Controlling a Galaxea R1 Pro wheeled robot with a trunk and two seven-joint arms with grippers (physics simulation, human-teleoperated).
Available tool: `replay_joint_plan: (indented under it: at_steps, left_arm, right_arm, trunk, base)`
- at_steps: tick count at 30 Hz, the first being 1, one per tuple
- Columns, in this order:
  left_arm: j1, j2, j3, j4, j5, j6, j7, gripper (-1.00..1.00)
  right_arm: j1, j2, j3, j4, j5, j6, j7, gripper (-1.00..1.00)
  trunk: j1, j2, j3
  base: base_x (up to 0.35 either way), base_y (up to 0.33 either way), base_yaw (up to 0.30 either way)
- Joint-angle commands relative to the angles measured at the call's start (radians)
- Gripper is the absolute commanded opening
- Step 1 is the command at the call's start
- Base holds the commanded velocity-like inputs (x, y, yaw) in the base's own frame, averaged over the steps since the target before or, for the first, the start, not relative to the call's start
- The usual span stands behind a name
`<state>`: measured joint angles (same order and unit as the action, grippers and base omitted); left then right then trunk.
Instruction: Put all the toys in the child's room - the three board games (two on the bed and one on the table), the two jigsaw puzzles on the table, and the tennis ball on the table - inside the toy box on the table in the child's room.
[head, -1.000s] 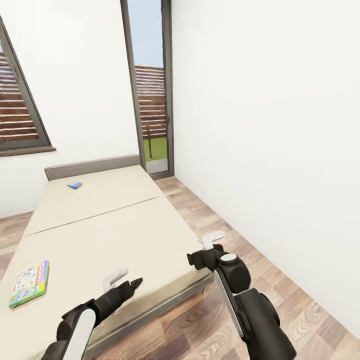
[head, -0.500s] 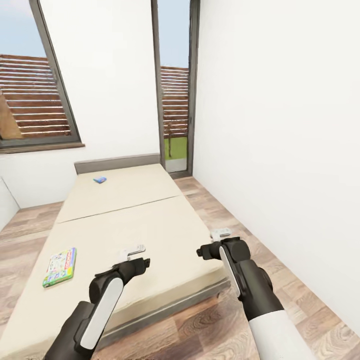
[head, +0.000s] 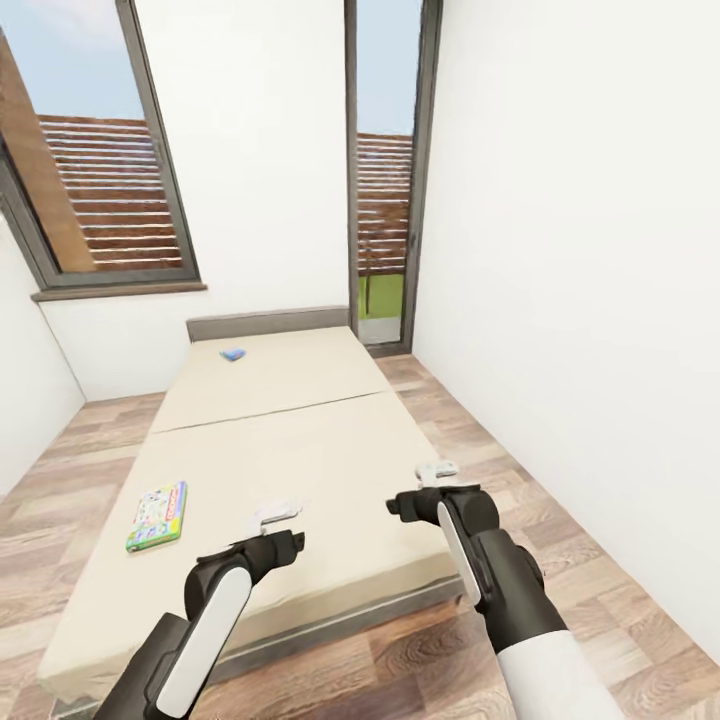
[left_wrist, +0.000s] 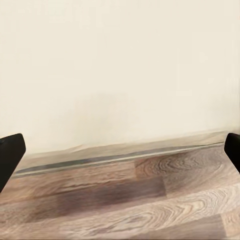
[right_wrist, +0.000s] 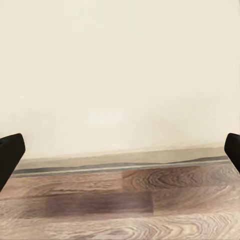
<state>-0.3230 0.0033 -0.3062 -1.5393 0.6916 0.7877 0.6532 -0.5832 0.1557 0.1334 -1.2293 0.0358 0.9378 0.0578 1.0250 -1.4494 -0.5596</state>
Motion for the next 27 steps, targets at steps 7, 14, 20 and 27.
replay_joint_plan:
  at_steps: [7,14,20,27]
  left_arm:
    - [0.004,-0.002,-0.002,-0.003,0.010,-0.006,0.010,1.00]
    - [0.004,-0.002,-0.004,-0.001,0.006,-0.008,0.010,1.00]
    - [0.004,-0.001,-0.004,0.002,0.007,-0.008,0.007,1.00]
    - [0.004,0.001,-0.003,0.003,0.005,-0.008,0.008,1.00]
  right_arm:
    - [0.003,0.001,0.010,-0.008,0.005,0.003,0.006,1.00]
    - [0.003,0.000,0.014,-0.008,0.008,0.003,0.005,1.00]
    - [0.003,-0.001,0.015,-0.009,0.008,0.003,0.006,1.00]
    - [0.003,-0.002,0.015,-0.009,0.008,0.003,0.007,1.00]
  trunk:
    - [0.000,-0.001,-0.001]
    - [0.000,-0.001,-0.001]
    - [0.000,-0.001,-0.001]
    - [0.000,-0.001,-0.001]
  base:
    - [0.000,0.006,0.131]
    - [0.000,0.196,0.202]
    - [0.000,0.292,0.254]
    - [0.000,0.306,0.087]
